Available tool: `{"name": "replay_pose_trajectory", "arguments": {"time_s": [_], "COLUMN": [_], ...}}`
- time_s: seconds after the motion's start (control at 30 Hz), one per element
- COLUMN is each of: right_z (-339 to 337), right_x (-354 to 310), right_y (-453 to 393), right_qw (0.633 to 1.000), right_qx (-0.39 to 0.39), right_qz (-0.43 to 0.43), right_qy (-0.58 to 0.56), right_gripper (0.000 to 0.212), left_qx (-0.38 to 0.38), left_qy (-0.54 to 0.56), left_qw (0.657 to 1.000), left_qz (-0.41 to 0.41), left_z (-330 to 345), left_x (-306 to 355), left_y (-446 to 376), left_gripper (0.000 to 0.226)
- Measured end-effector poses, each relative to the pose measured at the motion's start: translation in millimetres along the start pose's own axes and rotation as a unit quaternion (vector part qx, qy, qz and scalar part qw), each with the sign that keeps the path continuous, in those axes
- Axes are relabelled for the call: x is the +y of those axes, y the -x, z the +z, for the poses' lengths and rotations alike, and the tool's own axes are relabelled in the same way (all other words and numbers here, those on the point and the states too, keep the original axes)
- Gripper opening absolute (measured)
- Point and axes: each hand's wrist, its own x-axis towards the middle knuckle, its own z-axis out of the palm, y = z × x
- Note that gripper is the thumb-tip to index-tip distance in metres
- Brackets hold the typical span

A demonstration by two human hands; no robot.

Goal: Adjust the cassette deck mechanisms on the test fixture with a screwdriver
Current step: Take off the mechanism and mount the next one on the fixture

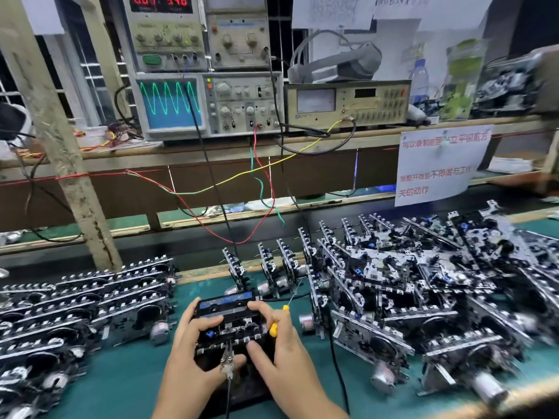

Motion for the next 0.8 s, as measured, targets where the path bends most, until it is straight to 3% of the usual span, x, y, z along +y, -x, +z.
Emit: {"name": "replay_pose_trajectory", "arguments": {"time_s": [0.37, 0.8], "right_z": [-0.5, 2.2], "right_x": [-1.4, 1.3], "right_y": [0.9, 1.4], "right_qw": [1.0, 1.0], "right_qx": [-0.001, 0.007], "right_qz": [-0.006, -0.023], "right_qy": [0.01, 0.014], "right_gripper": [0.041, 0.037], "left_qx": [0.004, 0.007], "left_qy": [0.004, 0.003], "left_qw": [1.0, 1.0], "left_qz": [0.003, 0.002], "left_z": [1.1, 0.8], "left_x": [-4.0, -3.3], "left_y": [-0.7, 0.2], "left_gripper": [0.069, 0.076]}}
